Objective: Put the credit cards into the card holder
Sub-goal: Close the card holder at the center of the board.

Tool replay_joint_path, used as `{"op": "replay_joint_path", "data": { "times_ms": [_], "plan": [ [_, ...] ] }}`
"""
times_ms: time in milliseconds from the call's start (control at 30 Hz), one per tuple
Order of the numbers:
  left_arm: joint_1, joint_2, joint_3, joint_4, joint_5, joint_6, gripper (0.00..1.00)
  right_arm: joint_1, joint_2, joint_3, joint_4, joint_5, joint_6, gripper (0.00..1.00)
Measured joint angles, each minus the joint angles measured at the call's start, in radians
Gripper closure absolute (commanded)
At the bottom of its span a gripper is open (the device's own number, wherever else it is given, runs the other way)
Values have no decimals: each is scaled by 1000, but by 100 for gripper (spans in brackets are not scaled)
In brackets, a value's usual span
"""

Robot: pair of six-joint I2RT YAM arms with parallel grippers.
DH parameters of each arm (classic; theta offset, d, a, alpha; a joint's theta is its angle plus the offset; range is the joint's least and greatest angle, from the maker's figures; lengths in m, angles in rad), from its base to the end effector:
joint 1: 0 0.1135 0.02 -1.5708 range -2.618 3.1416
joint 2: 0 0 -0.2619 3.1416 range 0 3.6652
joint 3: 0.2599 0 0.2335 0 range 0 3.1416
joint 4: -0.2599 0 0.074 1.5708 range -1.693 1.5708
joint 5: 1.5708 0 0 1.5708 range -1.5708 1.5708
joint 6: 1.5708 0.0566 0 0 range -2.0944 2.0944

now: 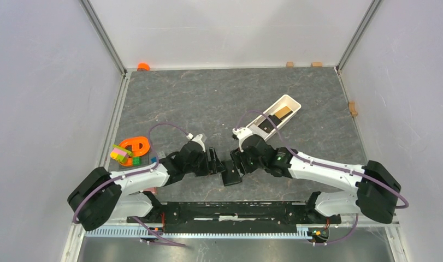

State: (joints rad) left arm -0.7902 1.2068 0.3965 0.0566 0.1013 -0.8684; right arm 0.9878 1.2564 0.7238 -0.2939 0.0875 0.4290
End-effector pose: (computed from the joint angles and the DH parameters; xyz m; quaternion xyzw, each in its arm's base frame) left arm 0.1513 -0.1609 0.1469 -0.0157 0.9166 -0.3240 0.2337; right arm 0.1430 0.2078 0.2038 -0.2414 0.8990 0.2054 0.3024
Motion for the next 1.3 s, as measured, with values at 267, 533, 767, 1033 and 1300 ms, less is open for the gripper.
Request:
{"op": "replay_joint_path", "data": {
  "times_ms": [267,533,767,1033,1300],
  "plan": [
    [-32,34,21,5,-35,-2,24,85,150,130,-104,171,20,46],
    [-71,93,61,23,-57,-2,25,98,213,158,-161,244,27,55],
    [-97,130,90,22,-93,-2,31,98,239,159,-173,255,27,75],
    [-119,167,123,-3,-138,-2,40,98,246,159,-179,257,34,100],
    [-130,189,138,-6,-164,-2,43,98,217,155,-165,246,47,100]
  ]
}}
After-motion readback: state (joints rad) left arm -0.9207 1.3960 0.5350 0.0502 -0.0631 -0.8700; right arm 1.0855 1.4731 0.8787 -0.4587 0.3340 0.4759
